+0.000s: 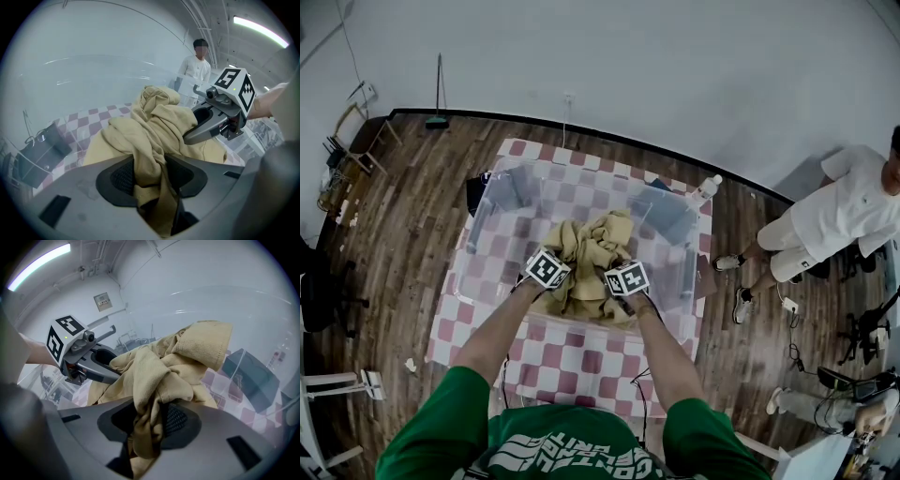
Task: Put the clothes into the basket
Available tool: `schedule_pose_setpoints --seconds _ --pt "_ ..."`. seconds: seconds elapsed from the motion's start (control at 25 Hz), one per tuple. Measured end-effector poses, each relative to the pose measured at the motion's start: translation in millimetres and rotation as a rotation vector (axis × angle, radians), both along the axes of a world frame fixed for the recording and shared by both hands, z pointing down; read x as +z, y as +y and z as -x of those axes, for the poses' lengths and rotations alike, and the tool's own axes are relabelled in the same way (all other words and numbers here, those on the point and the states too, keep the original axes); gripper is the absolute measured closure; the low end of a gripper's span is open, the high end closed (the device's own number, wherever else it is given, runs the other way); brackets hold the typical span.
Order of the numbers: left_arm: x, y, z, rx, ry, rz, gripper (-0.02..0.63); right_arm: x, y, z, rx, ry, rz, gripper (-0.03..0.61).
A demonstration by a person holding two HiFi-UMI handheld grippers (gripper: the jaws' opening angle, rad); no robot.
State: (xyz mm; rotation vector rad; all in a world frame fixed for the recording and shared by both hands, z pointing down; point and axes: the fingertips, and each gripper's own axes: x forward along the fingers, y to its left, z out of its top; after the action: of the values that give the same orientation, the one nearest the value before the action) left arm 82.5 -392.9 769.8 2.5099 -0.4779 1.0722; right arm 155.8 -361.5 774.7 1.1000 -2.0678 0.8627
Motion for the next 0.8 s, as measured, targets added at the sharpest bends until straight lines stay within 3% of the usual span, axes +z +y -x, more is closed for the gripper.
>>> schedule_pose_setpoints --seconds 0.28,0.44,0.6,0.8 --pt "-3 -9 14 0.015 -0.094 -0.069 0.380 -12 3 -10 0.026 0.061 0.009 0.393" --pt "-14 -14 27 0.003 -0.127 -0.102 0.374 -19 7 -23 0.059 0.104 0.015 0.368" --pt "-24 -14 31 -0.007 -0.095 -0.134 0.374 -31 12 -32 0.103 0.107 -0.004 0.367" --pt "-64 -17 32 -0.021 -0.046 -0.216 0.374 -66 11 -38 0.118 0.155 -0.106 0.367"
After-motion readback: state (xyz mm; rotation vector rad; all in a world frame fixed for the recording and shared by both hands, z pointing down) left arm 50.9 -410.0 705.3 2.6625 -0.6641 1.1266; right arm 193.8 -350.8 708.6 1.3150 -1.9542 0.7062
